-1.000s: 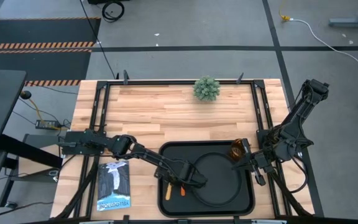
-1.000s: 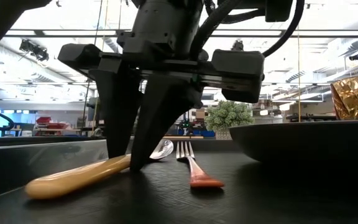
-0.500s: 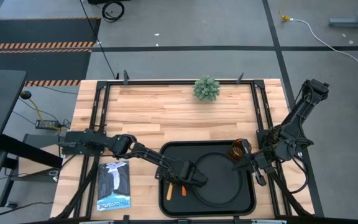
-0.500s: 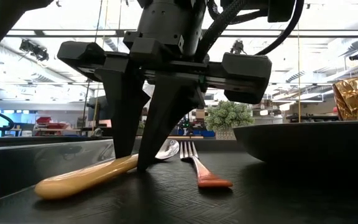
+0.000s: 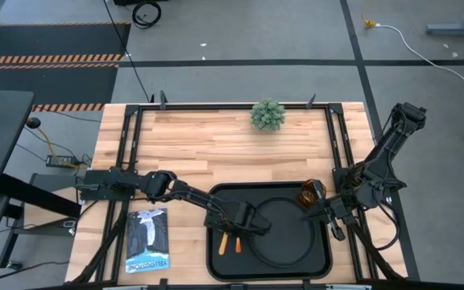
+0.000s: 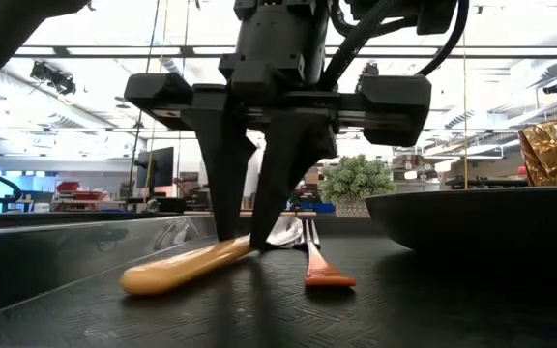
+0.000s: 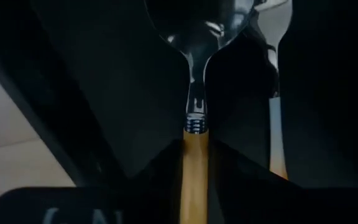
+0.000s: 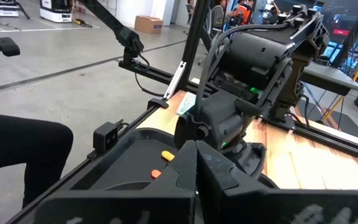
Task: Pick and place plate/cup/fork/spoon on tray
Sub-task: Put the yellow spoon to the left orange fork on the black tray
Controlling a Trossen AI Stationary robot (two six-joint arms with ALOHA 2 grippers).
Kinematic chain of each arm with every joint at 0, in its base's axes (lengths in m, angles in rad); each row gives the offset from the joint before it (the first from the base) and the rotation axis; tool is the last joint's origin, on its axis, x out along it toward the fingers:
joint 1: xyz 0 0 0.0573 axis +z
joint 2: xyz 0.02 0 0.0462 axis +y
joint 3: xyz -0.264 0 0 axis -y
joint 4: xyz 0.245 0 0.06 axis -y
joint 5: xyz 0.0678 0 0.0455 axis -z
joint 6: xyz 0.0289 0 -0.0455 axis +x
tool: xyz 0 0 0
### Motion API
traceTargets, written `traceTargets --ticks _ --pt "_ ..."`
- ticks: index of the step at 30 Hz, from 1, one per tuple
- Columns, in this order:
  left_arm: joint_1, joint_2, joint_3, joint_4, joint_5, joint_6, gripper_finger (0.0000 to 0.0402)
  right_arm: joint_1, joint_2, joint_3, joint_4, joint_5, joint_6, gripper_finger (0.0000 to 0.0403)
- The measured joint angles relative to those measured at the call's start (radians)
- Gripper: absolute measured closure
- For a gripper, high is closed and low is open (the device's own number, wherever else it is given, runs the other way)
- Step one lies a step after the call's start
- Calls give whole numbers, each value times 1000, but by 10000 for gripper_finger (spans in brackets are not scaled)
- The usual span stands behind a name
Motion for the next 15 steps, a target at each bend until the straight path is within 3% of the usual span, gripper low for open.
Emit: traceTargets --ticks 15 --pt "-3 0 0 27 -28 -141 313 0 0 0 0 0 0 396"
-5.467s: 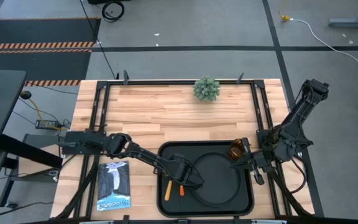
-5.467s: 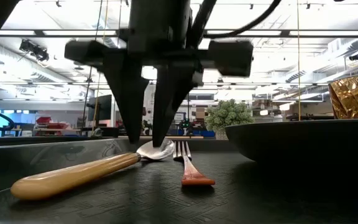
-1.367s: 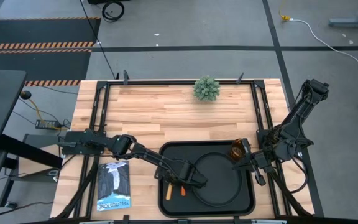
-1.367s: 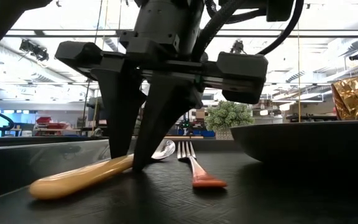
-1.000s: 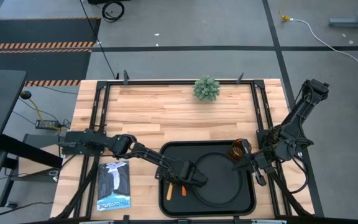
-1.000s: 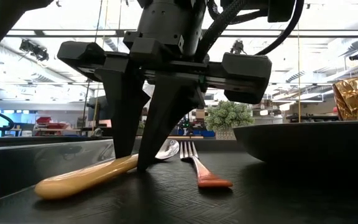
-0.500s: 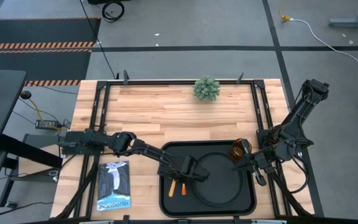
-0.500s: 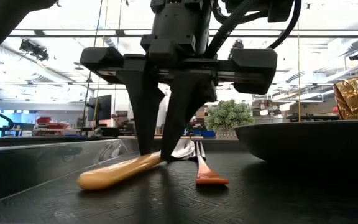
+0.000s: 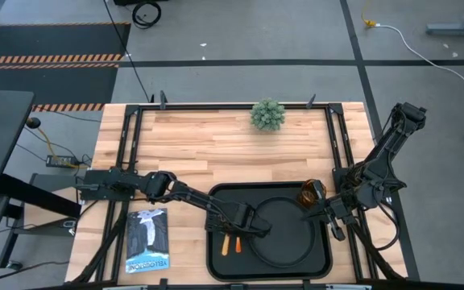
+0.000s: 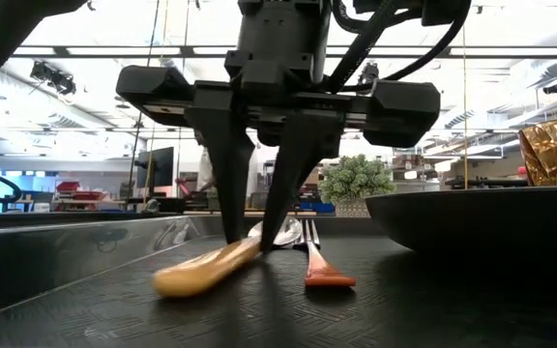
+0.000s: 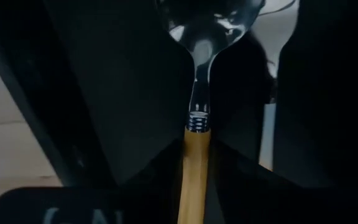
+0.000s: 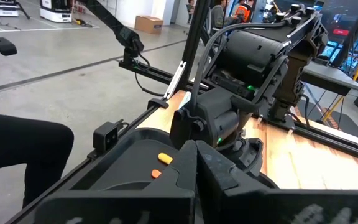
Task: Pick and place plate/cup/fork/spoon on tray
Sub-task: Put the yellow spoon to the left orange fork on the black tray
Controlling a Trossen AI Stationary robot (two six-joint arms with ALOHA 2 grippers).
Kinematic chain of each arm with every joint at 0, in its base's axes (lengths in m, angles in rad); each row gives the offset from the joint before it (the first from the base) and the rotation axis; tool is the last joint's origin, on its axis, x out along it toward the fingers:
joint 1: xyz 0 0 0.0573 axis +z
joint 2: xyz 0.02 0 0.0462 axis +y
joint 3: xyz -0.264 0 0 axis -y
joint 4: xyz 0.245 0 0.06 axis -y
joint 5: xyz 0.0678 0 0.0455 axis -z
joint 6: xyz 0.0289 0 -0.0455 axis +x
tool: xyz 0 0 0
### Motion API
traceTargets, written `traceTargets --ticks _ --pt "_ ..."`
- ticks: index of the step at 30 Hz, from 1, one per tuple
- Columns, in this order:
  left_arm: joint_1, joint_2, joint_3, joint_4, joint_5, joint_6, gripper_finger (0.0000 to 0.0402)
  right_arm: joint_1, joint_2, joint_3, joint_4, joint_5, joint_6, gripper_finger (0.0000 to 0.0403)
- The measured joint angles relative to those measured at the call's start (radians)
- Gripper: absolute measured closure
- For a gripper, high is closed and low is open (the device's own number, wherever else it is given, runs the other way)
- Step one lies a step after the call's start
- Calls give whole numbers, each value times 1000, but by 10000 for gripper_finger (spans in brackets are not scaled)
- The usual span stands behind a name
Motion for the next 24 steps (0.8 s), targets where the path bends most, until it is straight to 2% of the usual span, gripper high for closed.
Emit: traceTargets --ticks 14,20,24 --pt "-7 0 0 25 -15 -89 313 0 0 0 0 0 -5 396" --pt "-9 0 0 26 -80 -98 310 0 0 0 0 0 -7 396" --pt "-9 0 0 28 -84 -98 299 0 0 0 0 0 -7 396"
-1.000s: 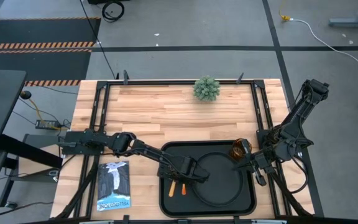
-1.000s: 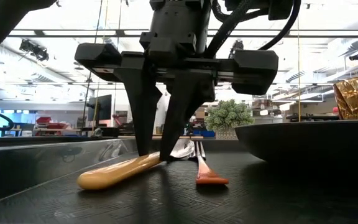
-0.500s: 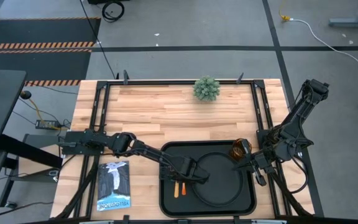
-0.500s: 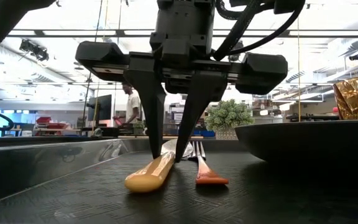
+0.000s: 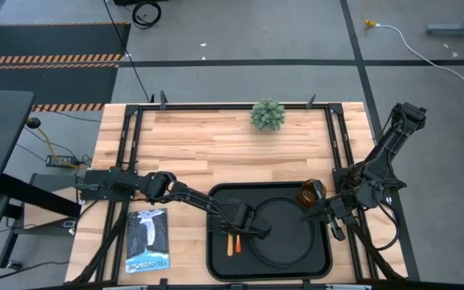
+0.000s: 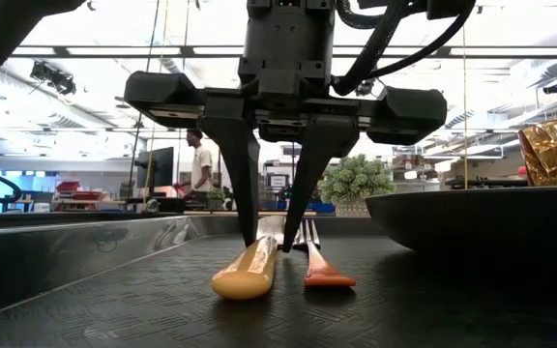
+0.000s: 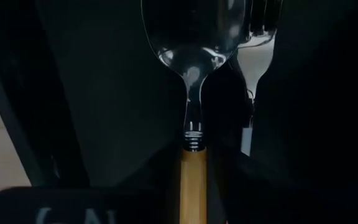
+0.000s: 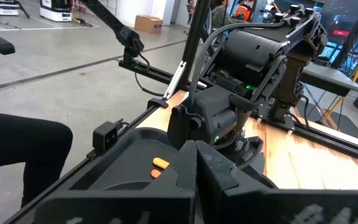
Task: Pick and place plate/cup/fork/spoon on tray
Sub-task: Put the yellow spoon to the left orange fork on the black tray
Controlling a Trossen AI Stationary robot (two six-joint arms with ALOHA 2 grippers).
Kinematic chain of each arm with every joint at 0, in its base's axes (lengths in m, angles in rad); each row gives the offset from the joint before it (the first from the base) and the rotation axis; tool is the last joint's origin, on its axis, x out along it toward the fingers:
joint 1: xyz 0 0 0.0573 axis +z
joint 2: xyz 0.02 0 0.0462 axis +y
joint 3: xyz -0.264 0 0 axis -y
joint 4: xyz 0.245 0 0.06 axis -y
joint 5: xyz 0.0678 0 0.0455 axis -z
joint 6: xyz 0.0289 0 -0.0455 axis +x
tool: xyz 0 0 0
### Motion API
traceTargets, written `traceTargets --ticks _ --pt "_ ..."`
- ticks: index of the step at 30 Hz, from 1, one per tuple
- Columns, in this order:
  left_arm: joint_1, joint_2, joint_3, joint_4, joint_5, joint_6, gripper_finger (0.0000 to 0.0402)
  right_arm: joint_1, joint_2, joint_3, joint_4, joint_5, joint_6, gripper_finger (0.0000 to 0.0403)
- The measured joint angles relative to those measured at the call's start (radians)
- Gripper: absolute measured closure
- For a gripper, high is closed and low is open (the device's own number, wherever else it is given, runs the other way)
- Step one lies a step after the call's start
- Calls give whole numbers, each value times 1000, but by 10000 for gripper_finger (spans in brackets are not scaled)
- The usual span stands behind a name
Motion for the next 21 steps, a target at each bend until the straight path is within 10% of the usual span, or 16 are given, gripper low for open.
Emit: traceTargets --ticks 21 --pt "-7 -73 1 -63 -89 159 244 0 0 0 -8 0 12 396"
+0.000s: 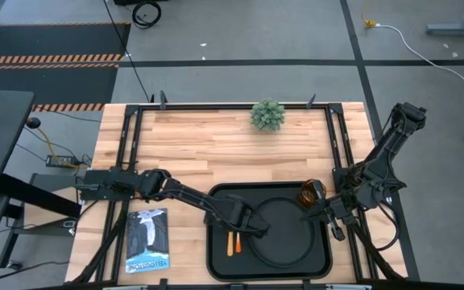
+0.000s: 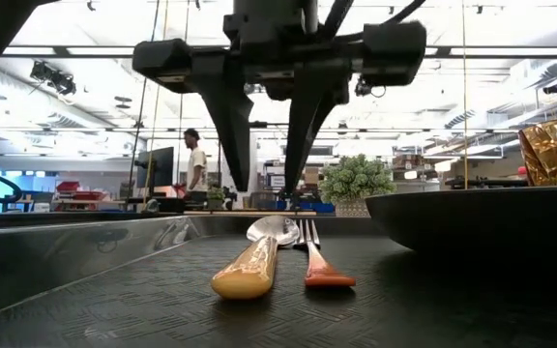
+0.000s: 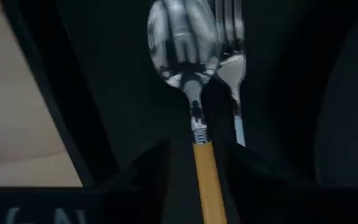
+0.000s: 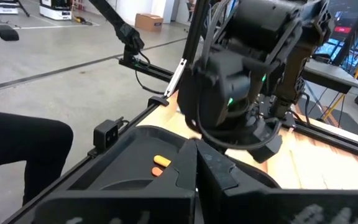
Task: Pick and place plate/cup/fork/spoon on tray
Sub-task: Put the yellow spoon to the left orange fork on the black tray
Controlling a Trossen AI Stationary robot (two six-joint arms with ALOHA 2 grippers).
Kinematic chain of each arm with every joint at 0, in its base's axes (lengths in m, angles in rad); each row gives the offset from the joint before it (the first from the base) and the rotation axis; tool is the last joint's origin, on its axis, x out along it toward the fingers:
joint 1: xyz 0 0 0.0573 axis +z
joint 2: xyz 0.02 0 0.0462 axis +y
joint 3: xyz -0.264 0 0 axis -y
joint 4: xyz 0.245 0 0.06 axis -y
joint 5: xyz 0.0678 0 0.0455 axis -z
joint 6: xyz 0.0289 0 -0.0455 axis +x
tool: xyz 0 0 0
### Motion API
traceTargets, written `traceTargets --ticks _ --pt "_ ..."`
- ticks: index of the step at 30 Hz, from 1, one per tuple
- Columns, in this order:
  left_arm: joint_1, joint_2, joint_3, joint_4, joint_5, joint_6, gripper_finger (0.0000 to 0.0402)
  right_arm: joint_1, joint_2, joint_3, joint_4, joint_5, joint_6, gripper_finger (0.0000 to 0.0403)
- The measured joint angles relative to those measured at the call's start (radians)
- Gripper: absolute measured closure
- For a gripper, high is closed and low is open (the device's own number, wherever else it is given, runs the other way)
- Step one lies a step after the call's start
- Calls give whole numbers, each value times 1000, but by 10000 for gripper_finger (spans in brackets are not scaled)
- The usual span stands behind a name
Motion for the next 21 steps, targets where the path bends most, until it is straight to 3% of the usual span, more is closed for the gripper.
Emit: traceTargets --ticks 6,13,21 --pt "-5 -27 0 -20 -33 210 256 0 0 0 -21 0 1 396" --pt "-15 -34 0 -13 -252 520 277 0 0 0 -21 23 -21 396" --pt "-14 -31 0 18 -409 631 278 0 0 0 -21 29 -19 396"
